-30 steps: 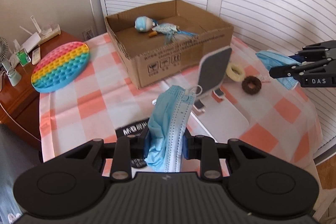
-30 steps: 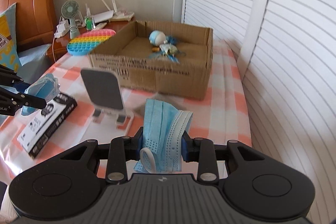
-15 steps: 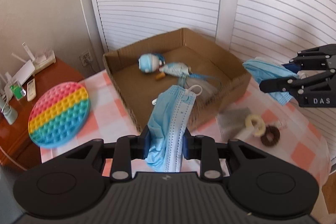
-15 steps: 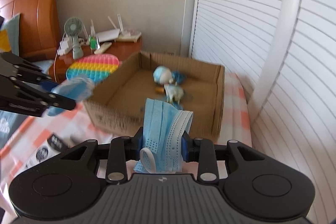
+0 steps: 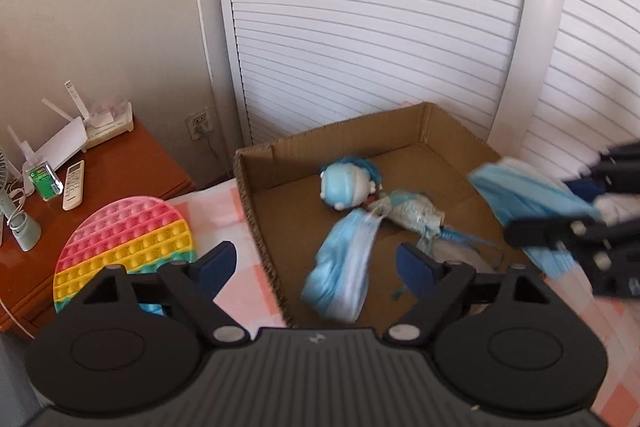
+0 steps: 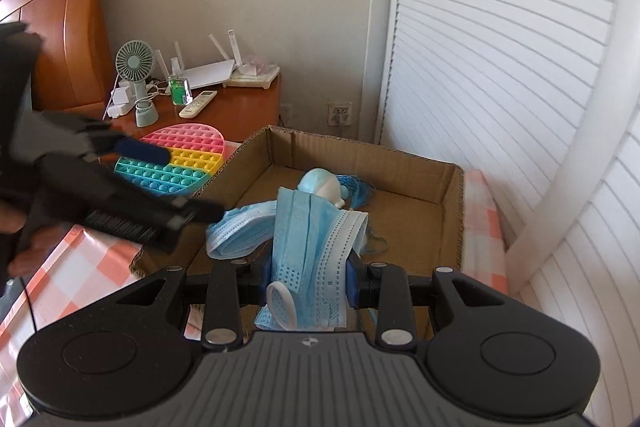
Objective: Organize soft objects
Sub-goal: 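Open the left tool over the box while the right tool releases its mask inside, then withdraw both tools from the box back over the hair scrunchies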
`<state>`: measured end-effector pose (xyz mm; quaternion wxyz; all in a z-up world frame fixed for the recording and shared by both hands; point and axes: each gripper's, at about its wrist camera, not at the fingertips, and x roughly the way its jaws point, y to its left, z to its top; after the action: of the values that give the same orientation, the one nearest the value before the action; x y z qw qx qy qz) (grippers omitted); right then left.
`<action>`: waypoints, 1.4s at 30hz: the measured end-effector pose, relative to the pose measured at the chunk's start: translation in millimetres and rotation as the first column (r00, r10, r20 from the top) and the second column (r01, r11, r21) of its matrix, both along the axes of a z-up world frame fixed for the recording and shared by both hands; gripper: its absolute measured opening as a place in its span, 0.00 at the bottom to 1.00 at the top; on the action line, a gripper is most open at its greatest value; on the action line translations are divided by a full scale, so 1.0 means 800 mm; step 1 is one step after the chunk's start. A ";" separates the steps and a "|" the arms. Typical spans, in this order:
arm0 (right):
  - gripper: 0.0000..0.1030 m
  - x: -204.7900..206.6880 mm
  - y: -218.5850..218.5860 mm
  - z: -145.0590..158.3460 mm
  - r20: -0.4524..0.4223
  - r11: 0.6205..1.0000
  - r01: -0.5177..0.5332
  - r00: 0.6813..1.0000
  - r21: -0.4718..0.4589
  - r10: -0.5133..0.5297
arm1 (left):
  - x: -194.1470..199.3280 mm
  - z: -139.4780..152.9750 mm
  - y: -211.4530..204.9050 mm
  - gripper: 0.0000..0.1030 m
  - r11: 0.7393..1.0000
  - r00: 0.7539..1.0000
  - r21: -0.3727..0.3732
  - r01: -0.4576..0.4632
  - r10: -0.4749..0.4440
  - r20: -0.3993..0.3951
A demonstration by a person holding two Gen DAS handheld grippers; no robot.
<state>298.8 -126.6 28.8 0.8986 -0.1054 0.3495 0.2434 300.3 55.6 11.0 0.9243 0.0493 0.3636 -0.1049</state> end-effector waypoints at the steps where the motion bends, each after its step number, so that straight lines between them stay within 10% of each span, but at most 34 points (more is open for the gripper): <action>1: 0.36 0.006 0.006 -0.001 -0.006 1.000 -0.005 1.000 -0.001 0.005 | -0.006 0.000 0.006 0.86 1.000 1.000 0.007 -0.005 0.005 0.001; 7: 0.38 0.046 0.048 -0.004 -0.033 0.999 -0.041 0.999 0.006 0.041 | -0.050 0.004 0.037 0.90 0.999 1.000 0.044 0.000 0.000 0.016; 11: 1.00 0.063 0.068 -0.002 -0.014 0.999 -0.027 1.000 0.040 0.028 | -0.075 0.007 0.054 0.92 1.000 1.000 0.017 -0.005 0.005 0.018; 42: 1.00 -0.152 -0.050 0.012 0.088 0.993 0.102 0.990 0.068 -0.107 | -0.271 0.010 -0.025 0.99 0.999 0.986 0.020 -0.025 0.021 0.166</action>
<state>177.2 -166.6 38.3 0.9280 -0.0696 0.3053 0.2017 83.6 35.9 18.7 0.9519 0.0639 0.2871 -0.0856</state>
